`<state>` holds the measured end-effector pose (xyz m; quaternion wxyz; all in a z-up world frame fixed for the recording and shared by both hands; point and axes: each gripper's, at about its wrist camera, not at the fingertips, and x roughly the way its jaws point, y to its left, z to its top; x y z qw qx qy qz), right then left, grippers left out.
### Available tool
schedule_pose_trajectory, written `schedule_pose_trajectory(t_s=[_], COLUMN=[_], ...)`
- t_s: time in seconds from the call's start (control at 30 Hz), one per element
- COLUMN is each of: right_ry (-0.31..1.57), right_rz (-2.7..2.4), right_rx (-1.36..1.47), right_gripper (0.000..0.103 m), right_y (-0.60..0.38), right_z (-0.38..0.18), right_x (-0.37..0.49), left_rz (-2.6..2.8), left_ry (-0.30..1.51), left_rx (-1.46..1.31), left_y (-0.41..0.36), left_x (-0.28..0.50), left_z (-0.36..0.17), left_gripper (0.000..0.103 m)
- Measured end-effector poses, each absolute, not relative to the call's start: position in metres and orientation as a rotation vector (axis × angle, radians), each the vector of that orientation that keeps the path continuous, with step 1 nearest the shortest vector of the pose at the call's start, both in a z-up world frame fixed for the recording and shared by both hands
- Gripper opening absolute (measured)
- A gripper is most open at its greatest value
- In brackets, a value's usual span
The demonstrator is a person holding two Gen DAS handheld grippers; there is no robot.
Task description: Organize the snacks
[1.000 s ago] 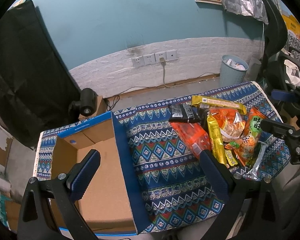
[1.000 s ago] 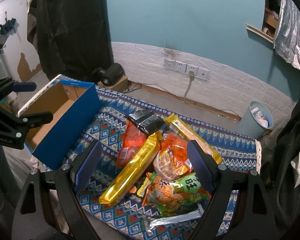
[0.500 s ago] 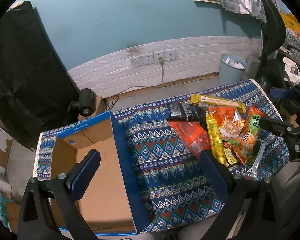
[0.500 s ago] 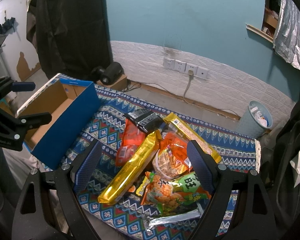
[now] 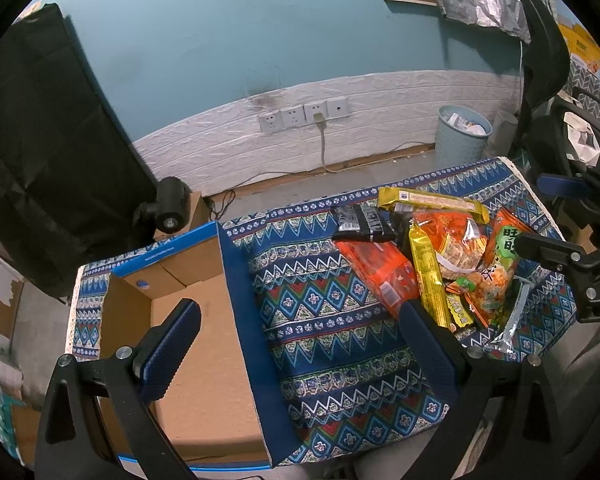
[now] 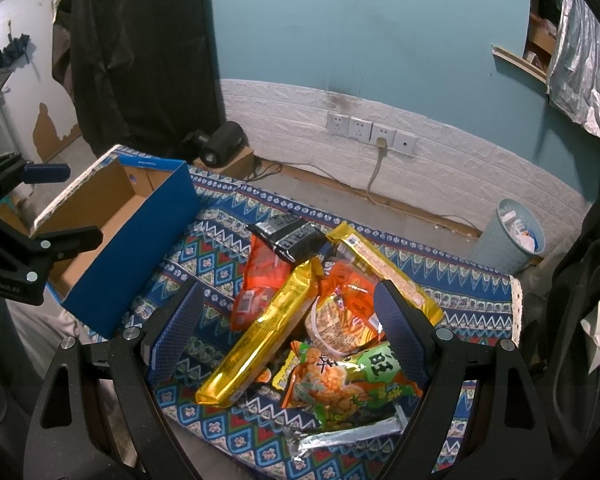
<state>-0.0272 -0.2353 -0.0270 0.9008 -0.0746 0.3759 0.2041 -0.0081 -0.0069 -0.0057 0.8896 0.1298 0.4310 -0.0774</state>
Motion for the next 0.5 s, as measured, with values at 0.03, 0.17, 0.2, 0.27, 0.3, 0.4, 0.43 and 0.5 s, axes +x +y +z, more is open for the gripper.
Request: schedule_pose_trajectory(t_s=[0.03,0.17,0.2,0.27,0.3,0.4,0.43,0.5], right_ry=[0.779,0.781,0.780,0.780,0.782,0.787,0.788,0.789], right_rz=[0.423,0.422,0.422,0.420,0.419,0.417,0.418,0.419], right_rx=[-0.155,-0.154,-0.154,-0.154,-0.154,-0.154,-0.154,-0.154], right_gripper=[0.085,0.085,0.085,0.085,0.085,0.085,0.085,0.085], right_y=[-0.2353,-0.2358,-0.2354,-0.2360,-0.2364,-0.2366,-0.2365,-0.2363], right_z=[-0.0273,-0.0276,-0.0273,-0.0279,-0.0284,-0.0288,-0.0286,-0.0282], right_x=[-0.0272,-0.0274,-0.0273,-0.0272,-0.0273,-0.0262,-0.0260,-0.0261], left_rz=[-0.162,-0.163,-0.164,-0.164,-0.164,-0.164,-0.164,-0.165], left_ry=[0.896,0.896,0.897,0.897,0.897,0.898,0.898,0.898], left_rx=[0.269,0.268,0.269,0.269,0.270,0.269,0.270,0.272], left_y=[-0.0069,-0.0067,-0.0067,-0.0067,-0.0065,-0.0067,-0.0066,-0.0067], left_x=[-0.0082,-0.0086,-0.0086,-0.0086,-0.0090,-0.0086,-0.0089,-0.0098], left_z=[-0.0057,-0.0059,-0.0062,-0.0062,-0.0064,-0.0062,-0.0072,-0.0082], left_gripper=[0.101,0.101,0.101,0.101,0.101,0.101,0.101,0.101])
